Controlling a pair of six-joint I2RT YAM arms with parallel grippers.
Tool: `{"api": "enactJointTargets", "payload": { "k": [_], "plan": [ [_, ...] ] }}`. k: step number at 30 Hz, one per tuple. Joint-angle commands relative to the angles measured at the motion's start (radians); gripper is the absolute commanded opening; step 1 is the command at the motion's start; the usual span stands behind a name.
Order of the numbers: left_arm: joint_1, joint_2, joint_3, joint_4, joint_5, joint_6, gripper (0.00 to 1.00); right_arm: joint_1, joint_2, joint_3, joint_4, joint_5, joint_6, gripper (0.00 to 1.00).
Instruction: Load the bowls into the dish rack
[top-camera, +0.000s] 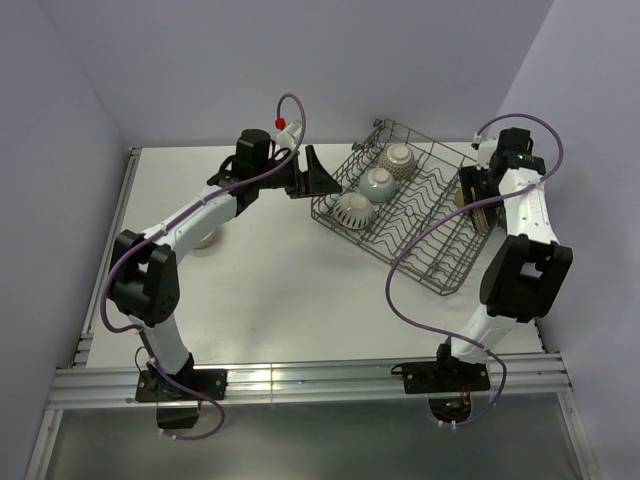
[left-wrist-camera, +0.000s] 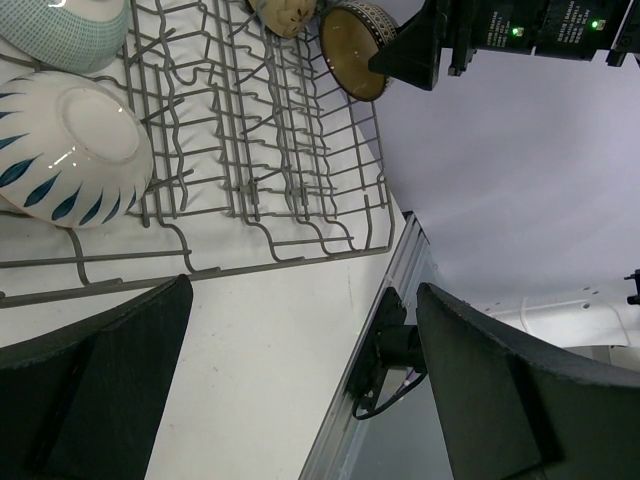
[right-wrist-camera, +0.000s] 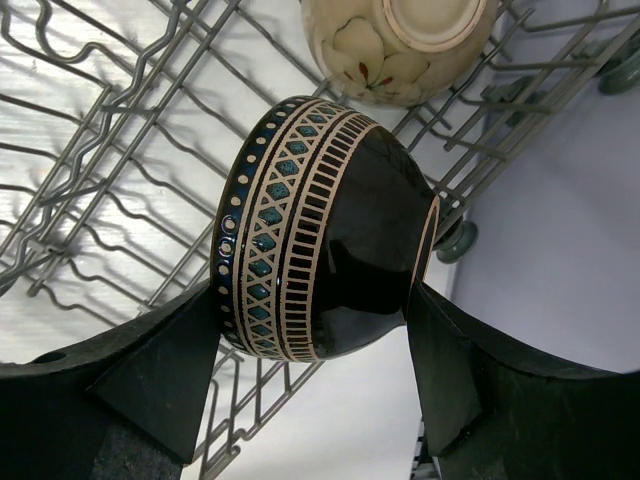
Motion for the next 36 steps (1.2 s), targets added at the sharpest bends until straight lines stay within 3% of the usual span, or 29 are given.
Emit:
{"api": "enactJointTargets", "payload": {
  "k": [1, 14, 36],
  "plan": [
    [0.003, -0.029, 0.009, 0.014, 0.005, 0.014, 1.0, 0.024, -0.005, -0.001, 0.112, 0.077, -0.032, 0.0],
    [0.017, -0.034, -0.002, 0.023, 0.026, 0.011, 1.0, 0.108, 0.009, -0.07, 0.227, 0.247, -0.109, 0.0],
    [0.035, -0.017, -0.021, 0.073, 0.074, -0.017, 0.99, 0.177, 0.09, -0.083, 0.281, 0.331, -0.164, 0.0]
  ]
}}
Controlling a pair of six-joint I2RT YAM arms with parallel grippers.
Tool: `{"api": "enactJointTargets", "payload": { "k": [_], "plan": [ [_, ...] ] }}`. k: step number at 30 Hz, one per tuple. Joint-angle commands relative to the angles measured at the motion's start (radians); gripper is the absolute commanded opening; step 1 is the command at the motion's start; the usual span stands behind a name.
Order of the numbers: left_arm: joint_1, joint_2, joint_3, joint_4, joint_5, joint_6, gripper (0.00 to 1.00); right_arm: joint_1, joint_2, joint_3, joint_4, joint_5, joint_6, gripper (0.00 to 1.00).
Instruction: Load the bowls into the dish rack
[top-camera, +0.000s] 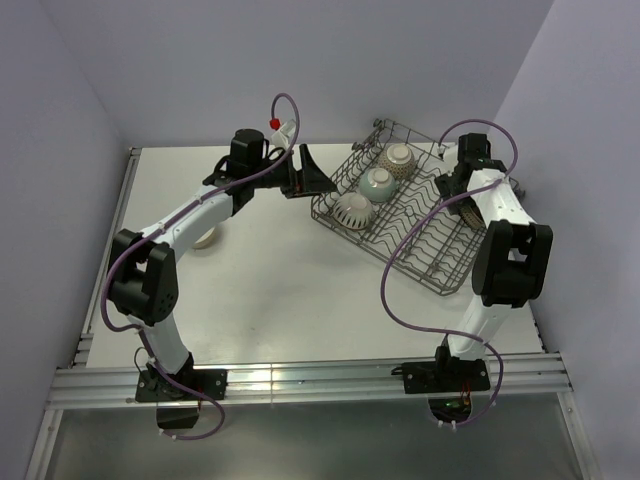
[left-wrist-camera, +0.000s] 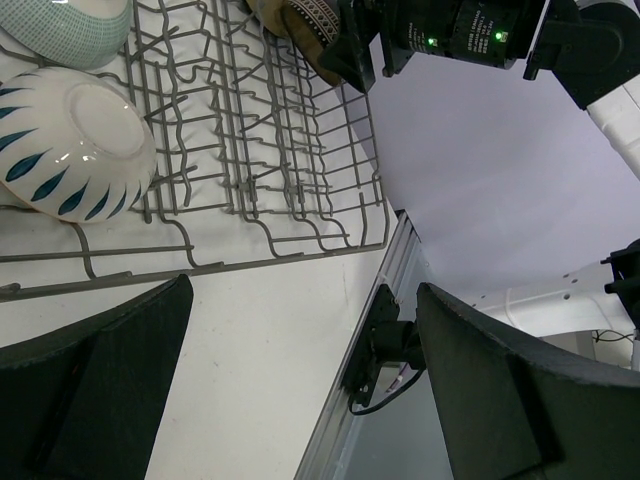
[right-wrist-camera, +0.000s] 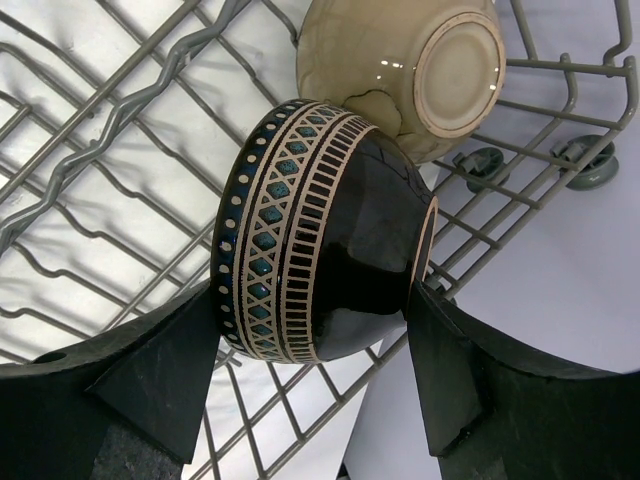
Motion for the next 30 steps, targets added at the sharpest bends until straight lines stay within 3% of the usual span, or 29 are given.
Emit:
{"api": "enactJointTargets", "payload": {
  "k": [1, 18, 21, 22, 24, 25, 29, 30],
  "plan": [
    [0.002, -0.015, -0.001, 0.042, 0.032, 0.003, 0.99, 0.015, 0.004, -0.001, 0.085, 0.051, -0.025, 0.0],
    [0.013, 0.006, 0.013, 0.028, 0.047, 0.003, 0.99, 0.055, 0.05, -0.056, 0.083, 0.08, -0.062, 0.0],
    [0.013, 0.009, 0.013, 0.025, 0.047, -0.001, 1.0, 0.059, 0.061, -0.049, 0.07, 0.08, -0.054, 0.17],
    [0.011, 0.009, 0.013, 0.025, 0.047, -0.001, 0.99, 0.061, 0.064, -0.047, 0.065, 0.076, -0.051, 0.28],
    [0.013, 0.008, 0.009, 0.026, 0.047, 0.001, 0.99, 0.062, 0.066, -0.044, 0.06, 0.073, -0.053, 0.37],
    [0.014, 0.006, 0.009, 0.023, 0.044, 0.003, 1.0, 0.064, 0.069, -0.042, 0.059, 0.073, -0.053, 0.46],
    [0.014, 0.006, 0.01, 0.011, 0.039, 0.016, 1.0, 0.065, 0.073, -0.035, 0.043, 0.07, -0.05, 0.59],
    [0.016, 0.005, 0.009, 0.011, 0.038, 0.019, 1.0, 0.064, 0.072, -0.036, 0.043, 0.069, -0.05, 0.66]
  ]
}}
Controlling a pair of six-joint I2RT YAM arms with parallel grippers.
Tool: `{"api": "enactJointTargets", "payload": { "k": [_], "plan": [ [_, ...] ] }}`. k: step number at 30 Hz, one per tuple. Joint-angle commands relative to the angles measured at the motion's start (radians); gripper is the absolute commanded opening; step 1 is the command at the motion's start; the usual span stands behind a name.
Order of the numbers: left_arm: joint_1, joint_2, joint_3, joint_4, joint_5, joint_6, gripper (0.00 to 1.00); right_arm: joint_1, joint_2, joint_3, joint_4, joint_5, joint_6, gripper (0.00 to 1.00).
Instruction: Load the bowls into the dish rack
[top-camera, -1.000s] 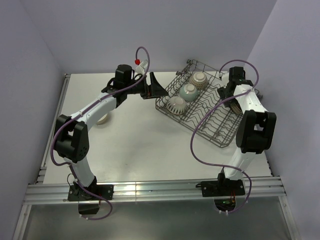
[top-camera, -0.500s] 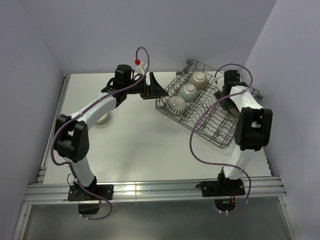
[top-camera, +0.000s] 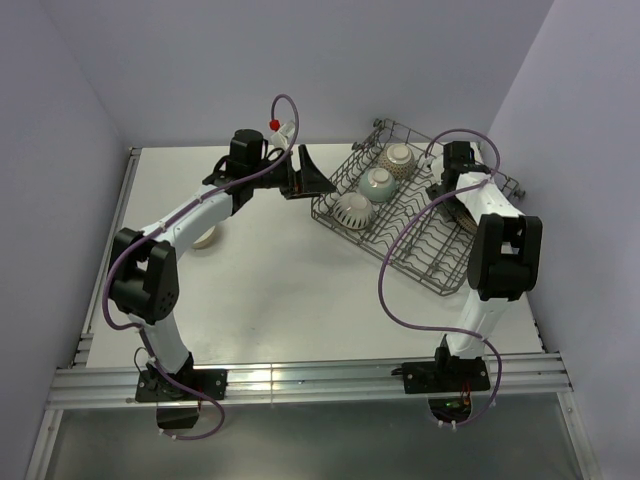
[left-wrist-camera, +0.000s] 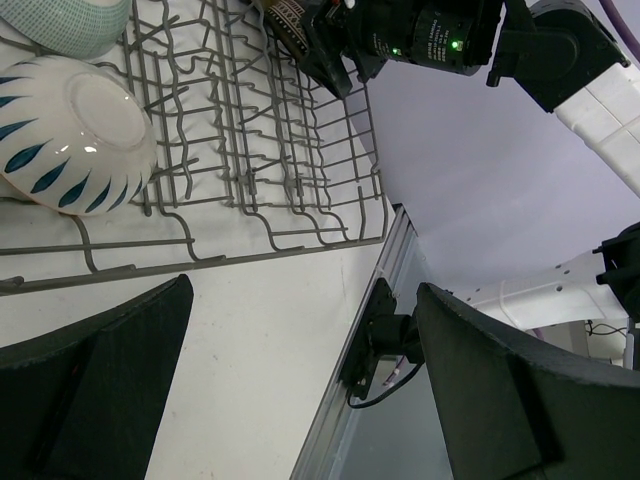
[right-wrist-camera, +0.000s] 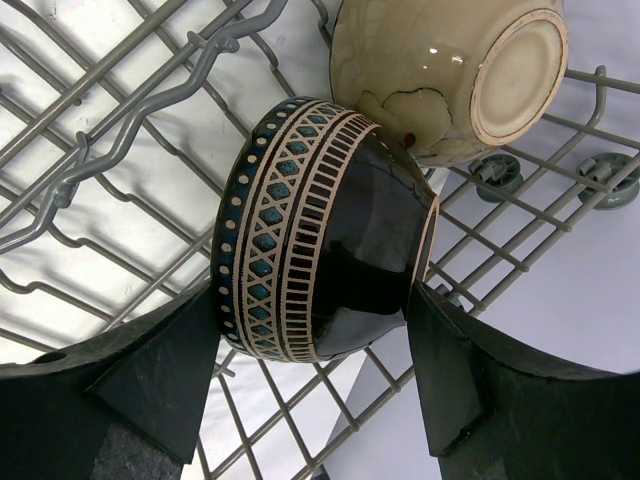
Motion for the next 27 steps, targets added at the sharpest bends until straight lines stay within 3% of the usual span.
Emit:
{"api": "enactJointTargets", "payload": {
  "k": [1, 8, 10, 27],
  "plan": [
    [0.006, -0.008, 0.01, 0.01, 0.012, 0.023, 0.99, 0.01, 0.013, 0.011, -0.005, -0.024, 0.0, 0.7],
    [0.01, -0.013, 0.009, 0.01, 0.009, 0.031, 0.99, 0.013, 0.008, -0.015, 0.008, -0.019, 0.002, 0.87],
    [0.011, -0.014, 0.009, 0.01, 0.01, 0.035, 0.99, 0.016, 0.007, -0.021, 0.016, -0.011, 0.004, 0.99],
    [0.036, -0.055, -0.008, -0.047, -0.005, 0.058, 0.99, 0.031, 0.028, -0.046, 0.1, 0.082, 0.017, 1.0]
  ]
}}
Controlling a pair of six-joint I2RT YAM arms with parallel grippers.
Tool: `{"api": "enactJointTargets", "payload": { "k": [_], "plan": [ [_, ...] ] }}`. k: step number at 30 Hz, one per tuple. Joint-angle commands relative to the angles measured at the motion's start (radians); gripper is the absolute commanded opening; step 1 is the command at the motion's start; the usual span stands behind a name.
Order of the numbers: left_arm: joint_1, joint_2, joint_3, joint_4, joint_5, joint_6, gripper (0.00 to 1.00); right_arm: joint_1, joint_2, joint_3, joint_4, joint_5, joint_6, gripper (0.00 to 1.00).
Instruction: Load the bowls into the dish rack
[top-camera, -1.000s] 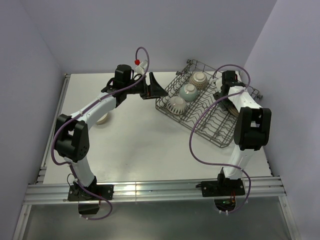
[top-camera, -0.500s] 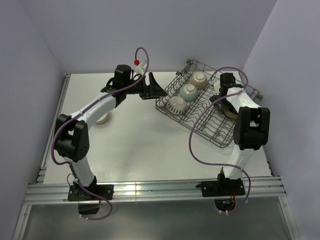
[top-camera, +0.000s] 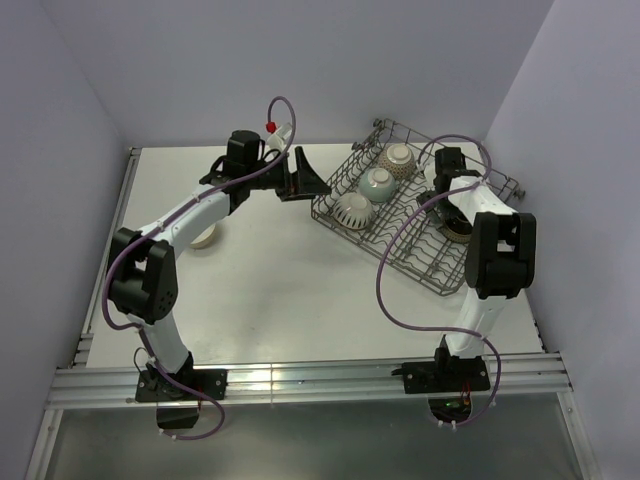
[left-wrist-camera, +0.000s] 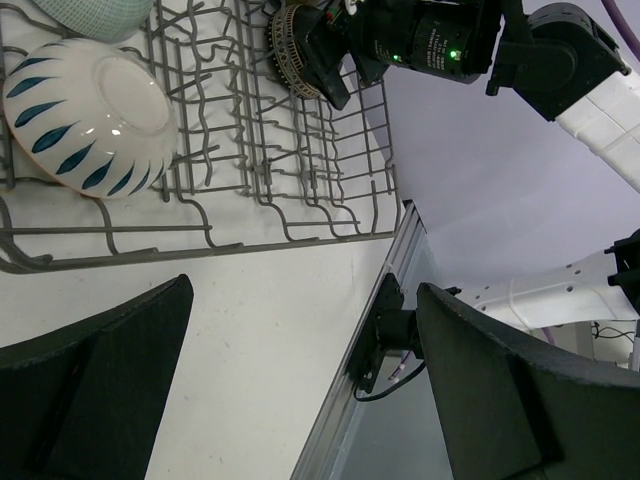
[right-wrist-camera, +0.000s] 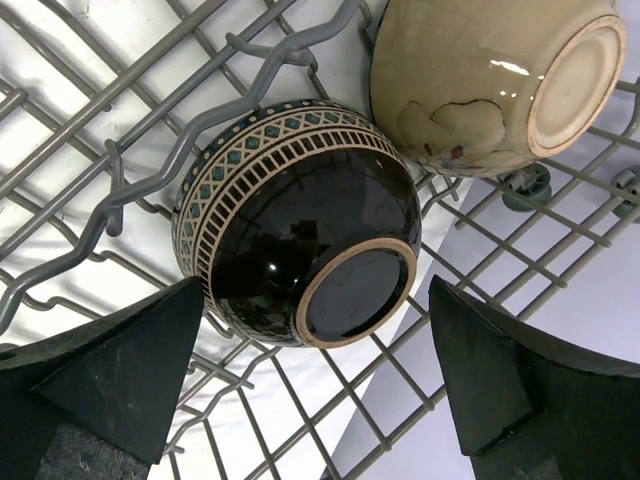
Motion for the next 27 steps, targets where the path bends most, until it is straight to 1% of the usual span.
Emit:
{"api": "enactJointTargets", "payload": {
  "k": [1, 5, 6, 8, 9, 11, 12, 14, 15, 17, 18, 19, 20, 21, 22, 24, 26, 27],
  "plan": [
    [0.021, -0.065, -0.012, 0.003, -0.007, 0.034, 0.99, 0.006, 0.009, 0.004, 0.064, 0.053, 0.01, 1.0],
    [0.058, -0.12, -0.043, -0.05, -0.044, 0.073, 1.0, 0.004, -0.003, 0.033, 0.062, 0.065, 0.021, 1.0],
    [0.065, -0.153, -0.047, -0.064, -0.07, 0.089, 0.99, 0.003, -0.015, 0.044, 0.056, 0.058, 0.025, 1.0],
    [0.099, -0.195, -0.075, -0.089, -0.094, 0.142, 1.0, 0.003, -0.034, 0.074, 0.036, 0.038, 0.039, 1.0],
    [0.113, -0.239, -0.084, -0.124, -0.111, 0.162, 0.99, 0.003, -0.06, 0.087, 0.026, 0.021, 0.044, 1.0],
    [0.171, -0.278, -0.115, -0.17, -0.116, 0.227, 1.0, 0.003, -0.093, 0.114, 0.007, -0.004, 0.061, 1.0],
    [0.229, -0.31, -0.124, -0.222, -0.116, 0.262, 0.99, 0.003, -0.127, 0.12, 0.006, -0.007, 0.065, 1.0],
    [0.301, -0.342, -0.159, -0.257, -0.111, 0.291, 1.0, 0.003, -0.159, 0.148, -0.007, -0.022, 0.073, 1.0],
    [0.384, -0.368, -0.17, -0.298, -0.108, 0.329, 0.99, 0.003, -0.19, 0.16, -0.017, -0.031, 0.078, 1.0],
    [0.471, -0.384, -0.176, -0.361, -0.127, 0.383, 1.0, 0.003, -0.219, 0.205, -0.06, -0.077, 0.102, 1.0],
    [0.549, -0.387, -0.173, -0.392, -0.13, 0.449, 1.0, 0.001, -0.245, 0.222, -0.077, -0.1, 0.111, 1.0],
    [0.585, -0.387, -0.167, -0.453, -0.14, 0.484, 0.99, 0.003, -0.259, 0.257, -0.109, -0.12, 0.136, 1.0],
    [0.62, -0.387, -0.166, -0.475, -0.145, 0.52, 1.0, 0.004, -0.273, 0.274, -0.122, -0.155, 0.151, 1.0],
    [0.68, -0.387, -0.167, -0.489, -0.151, 0.584, 0.99, 0.004, -0.291, 0.297, -0.135, -0.171, 0.172, 1.0],
    [0.705, -0.385, -0.175, -0.504, -0.165, 0.61, 1.0, 0.006, -0.297, 0.355, -0.172, -0.189, 0.212, 1.0],
    [0.763, -0.381, -0.187, -0.515, -0.206, 0.667, 0.99, 0.006, -0.307, 0.41, -0.204, -0.244, 0.249, 1.0],
    [0.783, -0.37, -0.207, -0.506, -0.261, 0.68, 1.0, 0.006, -0.314, 0.467, -0.231, -0.281, 0.291, 1.0],
    [0.786, -0.353, -0.212, -0.504, -0.265, 0.68, 0.99, 0.006, -0.327, 0.478, -0.237, -0.316, 0.301, 1.0]
  ]
}}
